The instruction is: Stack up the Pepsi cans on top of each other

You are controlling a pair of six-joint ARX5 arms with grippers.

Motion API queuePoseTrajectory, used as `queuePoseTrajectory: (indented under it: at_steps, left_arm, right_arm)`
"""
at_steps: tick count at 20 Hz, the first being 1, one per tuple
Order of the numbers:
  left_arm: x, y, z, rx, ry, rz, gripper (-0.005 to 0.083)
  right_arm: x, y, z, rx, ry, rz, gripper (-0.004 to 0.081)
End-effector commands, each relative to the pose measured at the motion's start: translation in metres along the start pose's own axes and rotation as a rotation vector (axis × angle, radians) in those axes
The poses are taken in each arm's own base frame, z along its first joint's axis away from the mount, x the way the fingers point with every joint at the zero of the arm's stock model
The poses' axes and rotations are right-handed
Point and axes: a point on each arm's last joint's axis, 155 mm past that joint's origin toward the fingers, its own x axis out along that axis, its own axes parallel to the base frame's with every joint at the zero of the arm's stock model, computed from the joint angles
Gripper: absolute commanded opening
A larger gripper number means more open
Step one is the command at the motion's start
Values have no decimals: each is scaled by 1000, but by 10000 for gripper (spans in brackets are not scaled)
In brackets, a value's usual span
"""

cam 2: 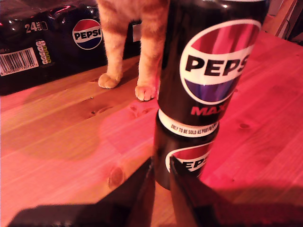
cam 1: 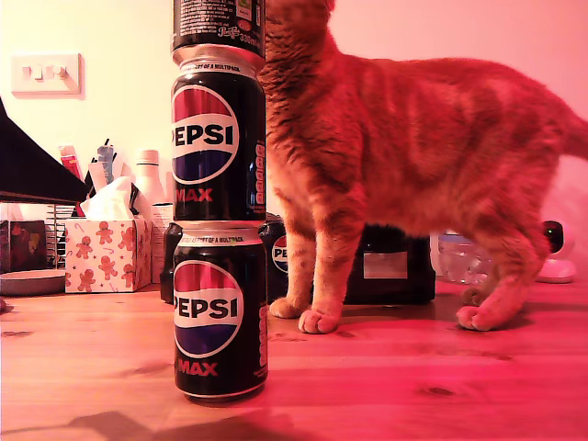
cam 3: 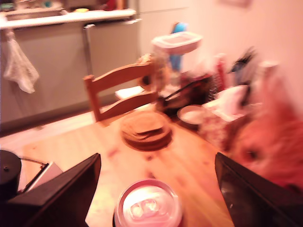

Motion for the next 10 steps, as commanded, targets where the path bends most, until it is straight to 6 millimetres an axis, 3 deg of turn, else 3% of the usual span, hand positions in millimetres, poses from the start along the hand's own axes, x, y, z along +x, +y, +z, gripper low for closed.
queuePoseTrajectory:
  at_steps: [1, 7, 8, 10]
  left_arm:
    - [1, -1, -6, 5, 6, -4, 75]
    - [1, -1, -6, 5, 6, -4, 75]
    - [1, -1, -6, 4, 6, -4, 75]
    - [1, -1, -4, -4, -2, -5, 75]
  right_arm:
    - [-8, 0, -1, 0, 23, -7, 687]
    - [-45, -12, -3, 5, 90, -88, 681]
    - [-52, -18, -7, 4, 111, -127, 646]
    - [-64, -29, -16, 1, 149, -193, 464]
